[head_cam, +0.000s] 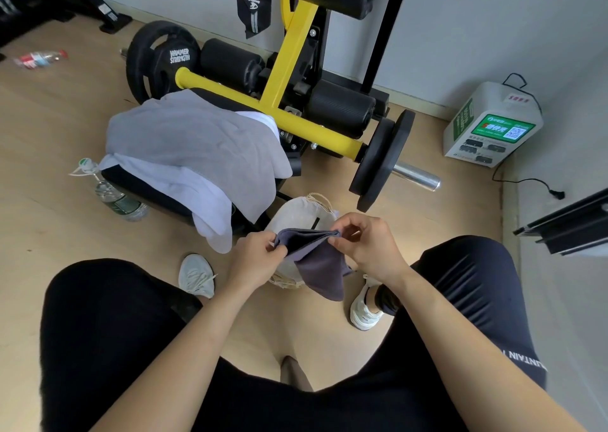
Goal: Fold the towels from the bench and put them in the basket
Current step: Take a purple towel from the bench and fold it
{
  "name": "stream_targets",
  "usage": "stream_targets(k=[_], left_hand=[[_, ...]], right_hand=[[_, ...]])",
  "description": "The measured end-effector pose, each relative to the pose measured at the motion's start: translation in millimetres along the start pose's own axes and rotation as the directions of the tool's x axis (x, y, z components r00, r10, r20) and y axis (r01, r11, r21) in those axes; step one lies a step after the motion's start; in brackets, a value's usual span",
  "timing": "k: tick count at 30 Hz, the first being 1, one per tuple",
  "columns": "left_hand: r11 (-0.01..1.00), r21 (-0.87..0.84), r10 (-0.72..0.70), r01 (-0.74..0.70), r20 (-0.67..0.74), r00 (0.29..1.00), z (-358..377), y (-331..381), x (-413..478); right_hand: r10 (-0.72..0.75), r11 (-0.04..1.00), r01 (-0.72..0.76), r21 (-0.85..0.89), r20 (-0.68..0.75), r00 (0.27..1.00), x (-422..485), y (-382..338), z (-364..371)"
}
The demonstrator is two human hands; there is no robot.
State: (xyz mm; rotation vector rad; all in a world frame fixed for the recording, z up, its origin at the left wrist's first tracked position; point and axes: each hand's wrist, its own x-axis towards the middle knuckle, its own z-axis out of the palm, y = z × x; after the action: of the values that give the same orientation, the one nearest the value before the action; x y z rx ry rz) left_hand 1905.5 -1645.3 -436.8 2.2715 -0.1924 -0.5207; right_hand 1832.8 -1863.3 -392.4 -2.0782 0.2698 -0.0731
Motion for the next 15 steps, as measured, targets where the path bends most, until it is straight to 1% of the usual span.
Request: stream_targets(k=[1, 3, 5, 8, 9, 11, 13, 15], left_hand=[[1.000, -0.016, 0.013, -0.014, -0.016, 1.000, -1.2, -1.8, 2.0], [0.989, -0.151, -0.003, 0.000, -0.024, 1.000, -6.4, 1.3, 3.1], [0.962, -0.272, -0.012, 0.017, 0.023, 1.000, -9.7, 4.4, 2.6], [0.924, -0.382, 0.040, -0.006, 0.082, 0.996, -17.1, 9.7, -0.3], [0.919, -0.393, 0.070, -0.025, 0.102, 0.992, -21.2, 11.1, -1.4], [0.942, -0.322, 0.138, -0.096, 0.109, 0.984, -27.8, 11.2, -2.9], [0.960, -0.222, 0.184, -0.168, 0.053, 0.981, -29.2, 7.7, -2.4], [0.955, -0.186, 0.230, -0.231, -0.028, 0.973, -27.0, 5.9, -1.7]], right_hand=[[0.014, 0.999, -0.014, -0.046, 0.002, 1.000, 1.3, 3.3, -2.8], [0.051, 0.990, -0.048, -0.130, 0.016, 0.999, 3.4, 9.4, -6.3], [0.071, 0.977, -0.061, -0.205, 0.038, 0.997, 5.2, 14.2, -5.9], [0.068, 0.953, -0.047, -0.300, 0.060, 0.996, 7.8, 17.3, -4.9], [0.064, 0.954, -0.044, -0.297, 0.057, 0.996, 8.1, 17.0, -5.6], [0.056, 0.962, -0.042, -0.268, 0.045, 0.997, 8.1, 15.1, -7.7], [0.049, 0.972, -0.037, -0.231, 0.045, 0.998, 7.7, 12.8, -8.4], [0.045, 0.977, -0.032, -0.209, 0.056, 0.997, 7.7, 10.1, -8.1]])
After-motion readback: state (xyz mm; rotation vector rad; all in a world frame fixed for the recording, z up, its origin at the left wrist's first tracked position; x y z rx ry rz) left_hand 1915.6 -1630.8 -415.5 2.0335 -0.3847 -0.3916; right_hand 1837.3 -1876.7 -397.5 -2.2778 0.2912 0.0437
